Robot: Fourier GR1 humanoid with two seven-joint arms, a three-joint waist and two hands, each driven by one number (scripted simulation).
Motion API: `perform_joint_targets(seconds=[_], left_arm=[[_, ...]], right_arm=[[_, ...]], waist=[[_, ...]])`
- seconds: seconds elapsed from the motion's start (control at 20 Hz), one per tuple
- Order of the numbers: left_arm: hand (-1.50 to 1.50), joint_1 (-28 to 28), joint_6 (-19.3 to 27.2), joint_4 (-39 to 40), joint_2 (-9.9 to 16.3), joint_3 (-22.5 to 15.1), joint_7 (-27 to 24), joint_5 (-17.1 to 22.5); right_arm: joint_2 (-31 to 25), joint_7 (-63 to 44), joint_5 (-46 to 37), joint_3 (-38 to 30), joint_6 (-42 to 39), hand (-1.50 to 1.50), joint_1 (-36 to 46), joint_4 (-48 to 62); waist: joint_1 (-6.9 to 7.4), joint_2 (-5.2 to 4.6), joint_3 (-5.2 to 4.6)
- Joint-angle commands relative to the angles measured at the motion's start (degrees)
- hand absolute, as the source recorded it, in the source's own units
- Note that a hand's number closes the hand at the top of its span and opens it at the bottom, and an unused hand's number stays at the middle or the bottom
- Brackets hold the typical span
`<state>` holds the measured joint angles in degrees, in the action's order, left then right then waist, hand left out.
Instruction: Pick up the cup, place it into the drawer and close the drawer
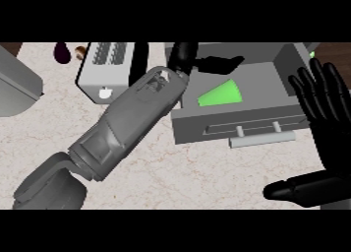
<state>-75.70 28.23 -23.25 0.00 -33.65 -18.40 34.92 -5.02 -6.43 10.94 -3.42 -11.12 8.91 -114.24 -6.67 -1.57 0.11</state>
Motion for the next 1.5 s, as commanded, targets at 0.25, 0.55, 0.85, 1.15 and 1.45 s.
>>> perform_joint_targets(seconds=[0.25,0.55,0.85,1.15,1.45], left_arm=[[-1.5,0.22,-3.53,-3.61,0.0,2.82,-6.87,7.03],[-1.5,0.77,-6.66,-6.65,0.0,6.58,-8.8,10.45],[-1.5,6.71,-4.68,-15.54,5.1,8.7,-5.73,9.72],[-1.5,17.96,-2.4,-29.19,11.29,9.7,-1.92,10.65],[-1.5,32.04,-2.72,-44.88,18.48,9.17,1.13,10.97]], right_arm=[[-0.55,-1.11,5.38,-2.08,-1.75,-1.5,-1.37,-0.59],[-2.09,-3.98,9.11,-3.93,-2.31,-1.5,-1.03,-2.89],[-8.12,-4.16,6.88,-4.41,-8.06,1.5,-3.42,-4.54],[-9.87,-3.39,-0.59,-1.86,-9.94,1.5,-6.09,-6.19],[-9.85,-1.43,-10.07,1.74,-10.31,1.5,-7.41,-3.33]], waist=[[2.37,0.68,-0.06],[4.96,1.28,-0.08],[7.51,2.07,-0.14],[8.32,2.23,-0.14],[8.89,2.09,-0.12]])
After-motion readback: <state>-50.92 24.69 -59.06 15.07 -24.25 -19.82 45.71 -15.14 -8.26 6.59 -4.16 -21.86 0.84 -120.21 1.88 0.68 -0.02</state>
